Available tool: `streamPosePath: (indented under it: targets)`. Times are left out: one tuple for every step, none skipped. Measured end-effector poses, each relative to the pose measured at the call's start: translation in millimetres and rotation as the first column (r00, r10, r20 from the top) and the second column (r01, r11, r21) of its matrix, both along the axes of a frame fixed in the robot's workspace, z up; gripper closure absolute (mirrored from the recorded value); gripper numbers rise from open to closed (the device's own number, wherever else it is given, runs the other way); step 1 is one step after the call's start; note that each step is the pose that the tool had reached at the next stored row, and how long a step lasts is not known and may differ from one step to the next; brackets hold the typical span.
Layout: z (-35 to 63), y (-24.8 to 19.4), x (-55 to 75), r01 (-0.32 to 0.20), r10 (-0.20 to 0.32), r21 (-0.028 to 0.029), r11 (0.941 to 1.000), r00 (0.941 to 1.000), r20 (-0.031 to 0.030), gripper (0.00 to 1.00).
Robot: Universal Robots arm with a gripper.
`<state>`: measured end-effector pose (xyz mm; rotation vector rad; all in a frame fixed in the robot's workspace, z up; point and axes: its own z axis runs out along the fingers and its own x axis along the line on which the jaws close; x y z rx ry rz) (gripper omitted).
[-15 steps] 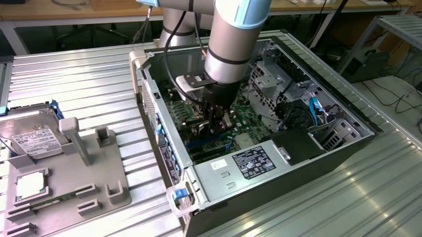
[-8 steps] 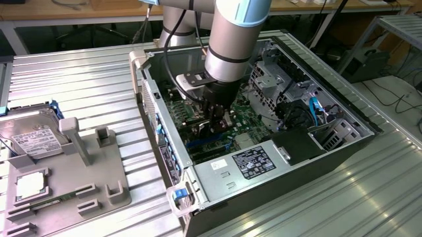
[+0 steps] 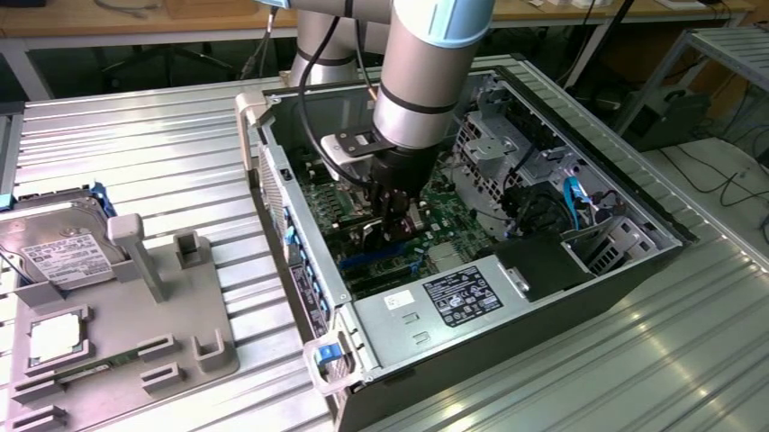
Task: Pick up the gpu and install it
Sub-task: 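Insert the gpu into the slot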
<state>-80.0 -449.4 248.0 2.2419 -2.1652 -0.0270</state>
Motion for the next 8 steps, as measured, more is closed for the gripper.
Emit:
streamPosePath:
  targets:
    - [0.0, -0.1, 0.0, 0.001, -0.001, 0.0000, 1.0000, 1.0000, 0.0000, 0.72]
    - [-0.1, -0.2, 0.0, 0.001, -0.001, 0.0001, 1.0000, 1.0000, 0.0001, 0.72]
    - [-0.1, -0.3, 0.1, 0.002, -0.002, 0.0002, 1.0000, 1.0000, 0.0001, 0.72]
    - [-0.1, -0.4, 0.0, 0.003, -0.003, 0.0002, 1.0000, 1.0000, 0.0001, 0.72]
    - [-0.1, -0.8, 0.0, 0.004, -0.004, 0.0002, 1.0000, 1.0000, 0.0001, 0.72]
    - [-0.1, -0.9, 0.1, 0.005, -0.005, 0.0002, 1.0000, 1.0000, 0.0001, 0.72]
    - [-0.1, -1.1, 0.1, 0.006, -0.006, 0.0002, 1.0000, 1.0000, 0.0001, 0.72]
    - [-0.1, -1.4, 0.0, 0.006, -0.006, 0.0002, 1.0000, 1.0000, 0.0001, 0.72]
